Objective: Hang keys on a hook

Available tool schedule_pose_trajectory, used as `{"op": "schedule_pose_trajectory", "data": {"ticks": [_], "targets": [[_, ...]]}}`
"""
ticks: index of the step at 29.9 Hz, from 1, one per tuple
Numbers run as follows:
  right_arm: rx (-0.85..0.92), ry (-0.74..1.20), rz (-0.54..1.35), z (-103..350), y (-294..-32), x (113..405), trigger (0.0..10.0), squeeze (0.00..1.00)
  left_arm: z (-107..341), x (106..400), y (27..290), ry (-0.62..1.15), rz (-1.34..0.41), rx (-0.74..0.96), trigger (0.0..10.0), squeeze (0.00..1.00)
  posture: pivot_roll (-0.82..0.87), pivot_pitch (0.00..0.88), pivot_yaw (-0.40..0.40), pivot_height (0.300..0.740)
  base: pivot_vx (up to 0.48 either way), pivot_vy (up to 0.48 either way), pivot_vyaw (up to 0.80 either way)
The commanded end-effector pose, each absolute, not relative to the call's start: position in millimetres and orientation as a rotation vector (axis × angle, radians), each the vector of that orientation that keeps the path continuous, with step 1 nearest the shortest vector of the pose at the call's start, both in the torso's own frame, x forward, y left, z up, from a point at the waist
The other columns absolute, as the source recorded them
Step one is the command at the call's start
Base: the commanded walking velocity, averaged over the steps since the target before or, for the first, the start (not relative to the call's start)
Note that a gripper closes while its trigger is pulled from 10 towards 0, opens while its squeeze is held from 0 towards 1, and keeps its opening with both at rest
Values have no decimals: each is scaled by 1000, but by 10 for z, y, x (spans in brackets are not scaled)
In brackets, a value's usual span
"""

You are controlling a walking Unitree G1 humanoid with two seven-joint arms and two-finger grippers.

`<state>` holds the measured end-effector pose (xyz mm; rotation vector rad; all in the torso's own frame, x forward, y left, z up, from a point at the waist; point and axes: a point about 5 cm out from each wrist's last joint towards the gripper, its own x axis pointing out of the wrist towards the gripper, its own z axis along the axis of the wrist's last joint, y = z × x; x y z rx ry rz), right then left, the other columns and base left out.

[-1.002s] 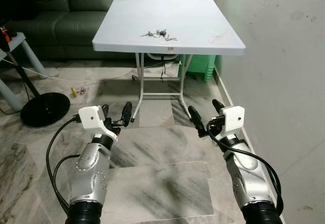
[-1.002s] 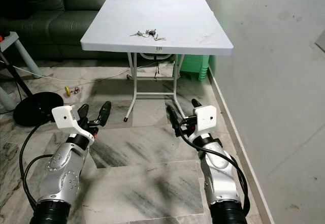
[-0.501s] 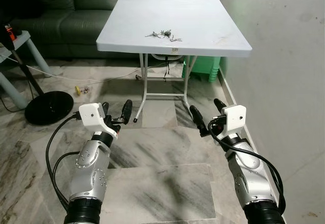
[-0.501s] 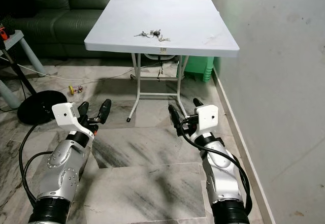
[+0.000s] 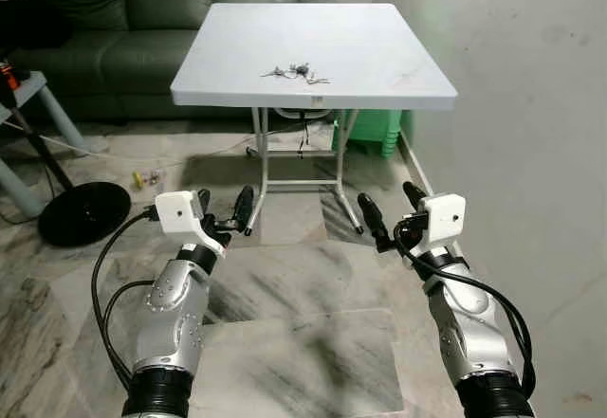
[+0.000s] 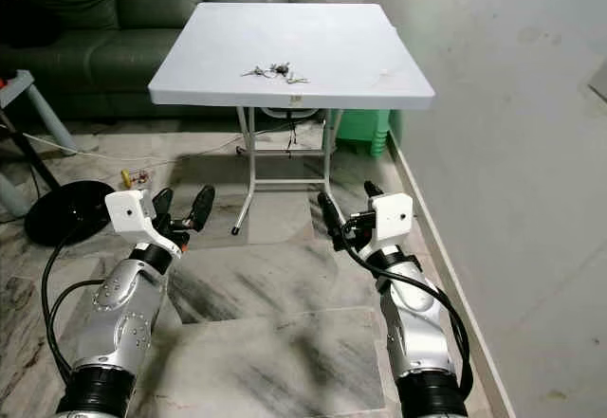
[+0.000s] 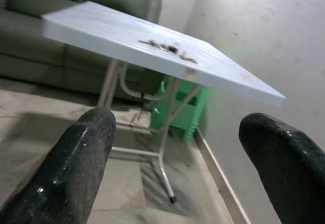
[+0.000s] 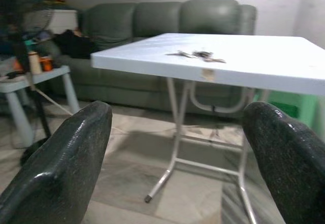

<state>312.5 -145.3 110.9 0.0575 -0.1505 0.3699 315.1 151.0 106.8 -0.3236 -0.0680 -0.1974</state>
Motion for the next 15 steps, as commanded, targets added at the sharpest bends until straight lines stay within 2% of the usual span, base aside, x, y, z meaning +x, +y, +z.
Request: {"op": "schedule_pose_trajectory", "data": {"ticks": [1, 15], "targets": [[61, -159, 389, 1135, -1426, 3131, 10000, 0, 1074, 3160, 1536, -69, -184, -315, 10000, 0, -13, 0, -39, 740, 300, 0, 0], [62, -158, 399, 1133, -1421, 3124, 10000, 0, 1077, 3164, 1526, -71, -188, -313, 10000, 0, -14, 0, -38, 740, 323, 0, 0]]}}
